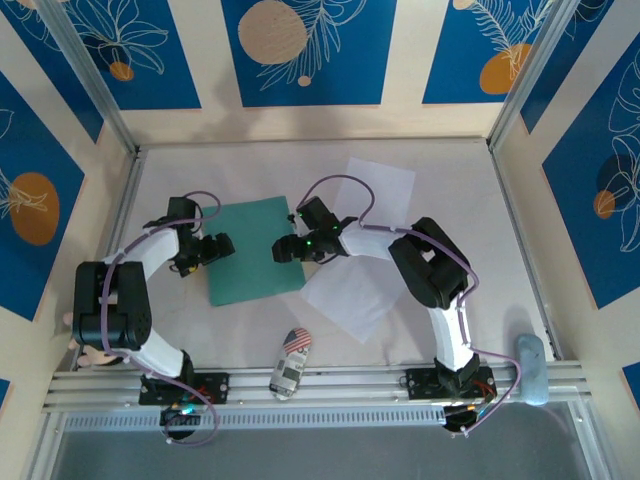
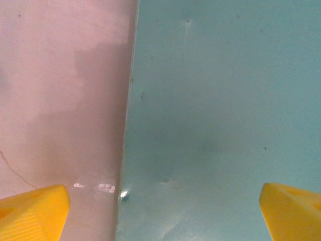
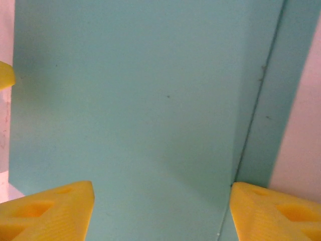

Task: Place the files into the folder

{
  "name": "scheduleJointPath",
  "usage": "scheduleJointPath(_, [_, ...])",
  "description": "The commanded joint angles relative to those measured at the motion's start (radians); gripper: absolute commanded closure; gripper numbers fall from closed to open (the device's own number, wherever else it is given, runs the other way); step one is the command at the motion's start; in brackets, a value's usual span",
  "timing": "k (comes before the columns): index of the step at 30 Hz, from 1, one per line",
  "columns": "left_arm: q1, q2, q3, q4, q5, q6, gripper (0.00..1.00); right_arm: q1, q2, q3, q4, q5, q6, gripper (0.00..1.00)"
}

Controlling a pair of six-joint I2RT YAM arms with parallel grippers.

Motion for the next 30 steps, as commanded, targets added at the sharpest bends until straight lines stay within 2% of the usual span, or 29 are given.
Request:
scheduleJointPath(1, [0.012,0.016,-0.005,0.003,0.035,-0.004,0.04,0.018,-0.075,-0.057,-0.014,0.077,-0.021,0.27])
scheduleJointPath(11, [0.012,0.025,-0.005,0.012,0.055,-0.002,0.06,0.027,-0.037,-0.021,-0.052,0.052,-0.013,0.27])
scheduleJointPath(20, [0.011,0.057,-0.013,0.041,0.109,-0.013,0.17,0.029,0.000,0.003,-0.049,-0.006,-0.002,0.27])
scheduleJointPath(30, [0.012,0.071,-0.015,0.066,0.149,-0.019,0.20,0.026,0.041,0.031,-0.044,-0.081,0.023,0.28])
